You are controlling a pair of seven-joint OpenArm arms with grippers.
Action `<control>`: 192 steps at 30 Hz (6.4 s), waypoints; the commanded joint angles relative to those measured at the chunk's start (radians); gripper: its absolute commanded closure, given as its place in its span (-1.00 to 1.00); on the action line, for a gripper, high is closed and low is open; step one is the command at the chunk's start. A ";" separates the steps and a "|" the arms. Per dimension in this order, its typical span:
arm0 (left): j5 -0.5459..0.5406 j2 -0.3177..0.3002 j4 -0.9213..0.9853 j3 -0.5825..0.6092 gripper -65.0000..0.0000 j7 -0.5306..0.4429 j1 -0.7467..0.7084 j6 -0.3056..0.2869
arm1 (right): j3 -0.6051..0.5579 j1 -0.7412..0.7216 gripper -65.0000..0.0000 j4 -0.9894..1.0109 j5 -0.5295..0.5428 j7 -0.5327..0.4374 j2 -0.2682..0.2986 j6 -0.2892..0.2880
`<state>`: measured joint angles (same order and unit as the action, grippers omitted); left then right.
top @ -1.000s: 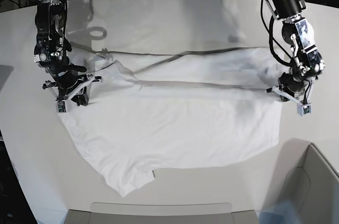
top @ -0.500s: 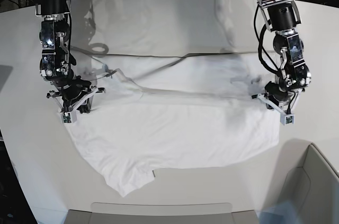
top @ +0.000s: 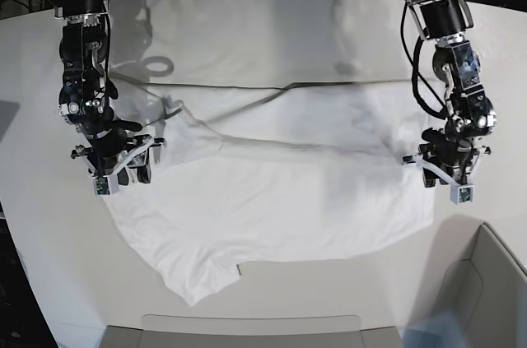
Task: Fold the T-shirt properly
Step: 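Drag the held edge with both grippers and lay it over the shirt, then open both grippers and raise them off the shirt, then move the right gripper to the shirt hem and grasp it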
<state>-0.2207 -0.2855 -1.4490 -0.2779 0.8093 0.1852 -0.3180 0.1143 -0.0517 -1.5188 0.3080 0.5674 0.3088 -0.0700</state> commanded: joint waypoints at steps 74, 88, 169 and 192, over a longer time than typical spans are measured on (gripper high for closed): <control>-0.004 -0.102 0.256 -0.080 1.00 0.097 -0.240 -0.223 | 0.424 0.313 1.00 0.047 -0.092 0.104 -0.059 -0.230; -0.007 -0.117 0.139 -0.128 1.00 0.095 -0.427 -0.226 | 0.417 0.456 1.00 0.025 -0.158 0.026 -0.112 -0.232; -0.003 0.007 -0.356 -0.283 0.37 0.312 -0.195 -0.380 | 0.166 0.066 0.32 0.082 -0.336 0.118 -0.170 -0.293; -0.003 0.035 -0.356 -0.283 0.37 0.312 -0.203 -0.380 | 0.143 -0.600 0.04 0.702 -0.343 -0.025 -0.119 -0.294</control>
<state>-0.2115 -0.2371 -1.7893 -0.5579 1.1378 -0.0303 -0.7029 0.2584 -0.6235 -0.7967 -0.0422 0.5453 0.1913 -0.3595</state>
